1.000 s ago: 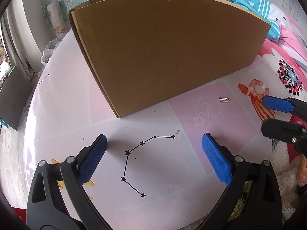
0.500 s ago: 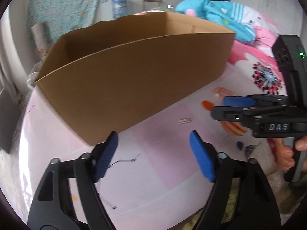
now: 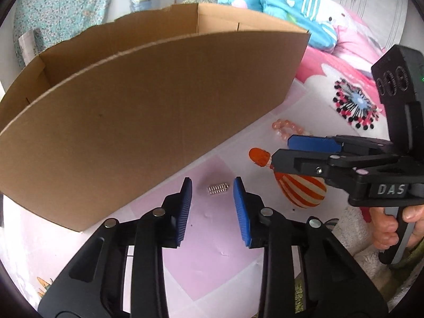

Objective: Organize jewelry
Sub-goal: 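Move the open left gripper onto the small silver spring clasp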

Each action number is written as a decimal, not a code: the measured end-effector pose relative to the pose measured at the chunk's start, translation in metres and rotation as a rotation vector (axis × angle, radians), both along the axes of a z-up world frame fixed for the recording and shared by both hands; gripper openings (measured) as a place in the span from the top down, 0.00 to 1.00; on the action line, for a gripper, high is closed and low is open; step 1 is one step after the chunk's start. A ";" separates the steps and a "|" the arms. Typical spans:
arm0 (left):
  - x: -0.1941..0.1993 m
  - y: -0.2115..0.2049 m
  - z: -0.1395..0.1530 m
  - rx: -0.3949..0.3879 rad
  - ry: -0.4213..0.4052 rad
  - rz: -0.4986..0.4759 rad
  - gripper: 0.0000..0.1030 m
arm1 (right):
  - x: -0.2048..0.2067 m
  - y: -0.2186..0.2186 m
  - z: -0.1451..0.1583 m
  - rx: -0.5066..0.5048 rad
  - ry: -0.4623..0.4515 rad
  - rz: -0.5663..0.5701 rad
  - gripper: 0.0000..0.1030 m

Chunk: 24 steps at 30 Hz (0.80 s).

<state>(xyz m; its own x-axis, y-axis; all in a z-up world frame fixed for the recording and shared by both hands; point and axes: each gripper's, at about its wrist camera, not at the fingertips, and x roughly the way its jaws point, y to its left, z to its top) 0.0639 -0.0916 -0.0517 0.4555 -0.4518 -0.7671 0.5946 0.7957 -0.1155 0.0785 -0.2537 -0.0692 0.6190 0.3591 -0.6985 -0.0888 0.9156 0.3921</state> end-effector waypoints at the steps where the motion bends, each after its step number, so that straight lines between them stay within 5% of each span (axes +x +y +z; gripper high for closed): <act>1: 0.001 -0.001 -0.001 -0.002 0.012 -0.002 0.71 | 0.000 0.000 0.000 0.001 -0.003 -0.001 0.49; 12: 0.000 -0.019 -0.003 0.102 -0.013 -0.023 0.81 | -0.004 -0.009 -0.005 0.009 -0.011 0.000 0.49; 24: -0.002 -0.021 -0.001 0.121 -0.013 -0.033 0.86 | -0.003 -0.008 -0.003 0.009 -0.013 0.000 0.49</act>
